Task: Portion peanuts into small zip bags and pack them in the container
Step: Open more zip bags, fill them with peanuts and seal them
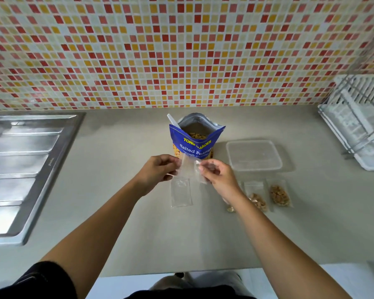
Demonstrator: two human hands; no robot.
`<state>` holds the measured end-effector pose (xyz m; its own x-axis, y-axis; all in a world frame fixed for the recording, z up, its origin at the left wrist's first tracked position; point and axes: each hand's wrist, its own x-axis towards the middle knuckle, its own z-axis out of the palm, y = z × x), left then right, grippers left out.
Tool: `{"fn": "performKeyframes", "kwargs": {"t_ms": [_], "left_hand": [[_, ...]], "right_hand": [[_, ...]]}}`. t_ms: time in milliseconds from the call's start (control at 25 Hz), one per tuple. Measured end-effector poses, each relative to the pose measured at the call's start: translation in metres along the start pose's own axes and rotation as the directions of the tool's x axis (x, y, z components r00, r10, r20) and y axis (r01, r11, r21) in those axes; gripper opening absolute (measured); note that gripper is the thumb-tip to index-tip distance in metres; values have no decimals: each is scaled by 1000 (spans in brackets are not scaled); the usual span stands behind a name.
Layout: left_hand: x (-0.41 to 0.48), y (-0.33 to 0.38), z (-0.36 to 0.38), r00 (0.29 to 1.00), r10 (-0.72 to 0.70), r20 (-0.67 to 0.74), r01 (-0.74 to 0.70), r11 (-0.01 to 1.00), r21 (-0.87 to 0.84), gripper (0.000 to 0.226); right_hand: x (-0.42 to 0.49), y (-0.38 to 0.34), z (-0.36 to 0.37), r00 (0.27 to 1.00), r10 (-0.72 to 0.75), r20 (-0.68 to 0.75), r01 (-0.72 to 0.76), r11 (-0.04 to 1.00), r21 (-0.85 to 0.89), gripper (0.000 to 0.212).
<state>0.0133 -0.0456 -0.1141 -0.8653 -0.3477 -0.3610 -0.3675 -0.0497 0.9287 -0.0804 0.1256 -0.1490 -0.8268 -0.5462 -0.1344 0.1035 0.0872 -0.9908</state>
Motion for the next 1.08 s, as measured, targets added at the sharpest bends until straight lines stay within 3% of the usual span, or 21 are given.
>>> {"fn": "performKeyframes", "kwargs": {"t_ms": [120, 200, 320, 440, 600, 800, 1080], "left_hand": [[0, 8, 3, 997, 70, -39, -68, 997, 35, 9], [-1, 10, 6, 987, 132, -91, -117, 982, 149, 9], [-2, 10, 9, 961, 212, -175, -155, 943, 293, 10], [-4, 13, 10, 975, 158, -153, -130, 975, 178, 17], [-9, 20, 11, 983, 150, -109, -140, 985, 98, 15], [-8, 25, 10, 959, 210, -191, -159, 954, 252, 23], [-9, 38, 3, 946, 273, -177, -210, 928, 309, 19]], "right_hand": [[1, -8, -6, 998, 5, -64, -1, 998, 60, 16], [1, -15, -11, 996, 21, -92, -10, 993, 116, 22], [0, -24, -14, 999, 28, -18, -25, 988, 149, 35], [1, -29, -15, 999, 27, 27, -30, 994, 103, 39], [1, -31, -18, 1000, -5, -18, 6, 998, 65, 43], [2, -37, -13, 991, 66, -113, -14, 910, 413, 30], [9, -54, -15, 969, 203, -140, -73, 778, 624, 28]]}}
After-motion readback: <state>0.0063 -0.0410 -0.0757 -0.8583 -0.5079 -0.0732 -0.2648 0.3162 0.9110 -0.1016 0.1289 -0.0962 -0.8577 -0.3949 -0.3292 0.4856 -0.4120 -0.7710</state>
